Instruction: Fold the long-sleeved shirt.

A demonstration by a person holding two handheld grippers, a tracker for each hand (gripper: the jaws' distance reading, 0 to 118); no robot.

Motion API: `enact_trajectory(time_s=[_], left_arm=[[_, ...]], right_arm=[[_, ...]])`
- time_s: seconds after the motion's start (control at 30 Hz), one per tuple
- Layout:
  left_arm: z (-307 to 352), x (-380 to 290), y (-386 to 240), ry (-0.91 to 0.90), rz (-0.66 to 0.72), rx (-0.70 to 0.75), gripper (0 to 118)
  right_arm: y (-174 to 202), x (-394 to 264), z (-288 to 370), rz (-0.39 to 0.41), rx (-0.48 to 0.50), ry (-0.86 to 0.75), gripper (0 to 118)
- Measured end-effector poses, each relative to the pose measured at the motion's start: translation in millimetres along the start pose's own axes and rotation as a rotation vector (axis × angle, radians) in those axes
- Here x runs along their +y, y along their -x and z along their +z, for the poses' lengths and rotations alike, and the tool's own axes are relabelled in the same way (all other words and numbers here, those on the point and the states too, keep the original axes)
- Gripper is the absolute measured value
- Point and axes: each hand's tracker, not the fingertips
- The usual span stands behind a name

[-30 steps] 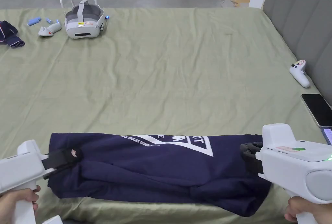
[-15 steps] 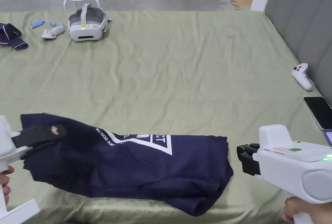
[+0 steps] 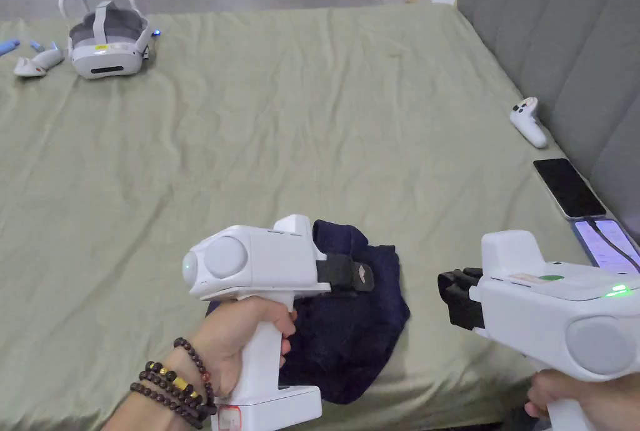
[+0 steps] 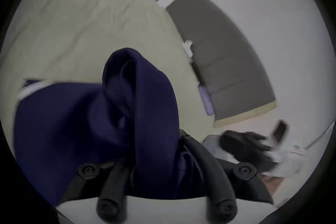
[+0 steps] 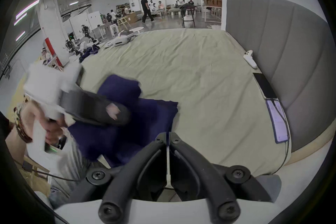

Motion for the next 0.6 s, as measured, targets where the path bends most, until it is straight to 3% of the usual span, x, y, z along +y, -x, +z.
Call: enact_trajectory(time_s=[0.03, 0.1, 0.13, 0.17, 0.23, 0.33, 0.4, 0.47, 0.5, 0.6], left_arm=[[-11, -2, 5, 0.006, 0.01, 0.019, 34], [-28, -8, 15, 0.002, 0.005, 0.023, 77], [-25, -9, 17, -0.017, -0.006, -0.011, 90], [-16, -9, 16, -0.06, -0.01, -0.084, 94], [3, -6, 6, -0.08, -0.006, -0.066, 102], [58, 5, -6, -0.214, -0.025, -0.098, 102], [93, 7, -9, -0.305, -0.043, -0.105, 91], [125, 5, -12, -0.358, -0.079, -0.078, 24], [133, 2, -13, -0.396, -0.103, -0.028, 6], [139, -10, -20, -0.399, -0.217, 0.166, 4]], right_arm=[[-2, -1, 4, -0.004, -0.003, -0.001, 1], [-8, -3, 9, -0.013, -0.013, 0.0, 1], [-11, -4, 11, -0.015, -0.017, 0.0, 1], [-13, -5, 14, -0.016, -0.024, 0.001, 1], [-17, -6, 15, -0.021, -0.035, 0.004, 1], [-19, -6, 14, -0.032, -0.041, 0.005, 1], [-19, -6, 13, -0.037, -0.04, 0.001, 1], [-19, -5, 10, -0.044, -0.031, -0.008, 1], [-18, -4, 9, -0.046, -0.027, -0.012, 1], [-14, -2, 5, -0.045, -0.01, -0.016, 1]])
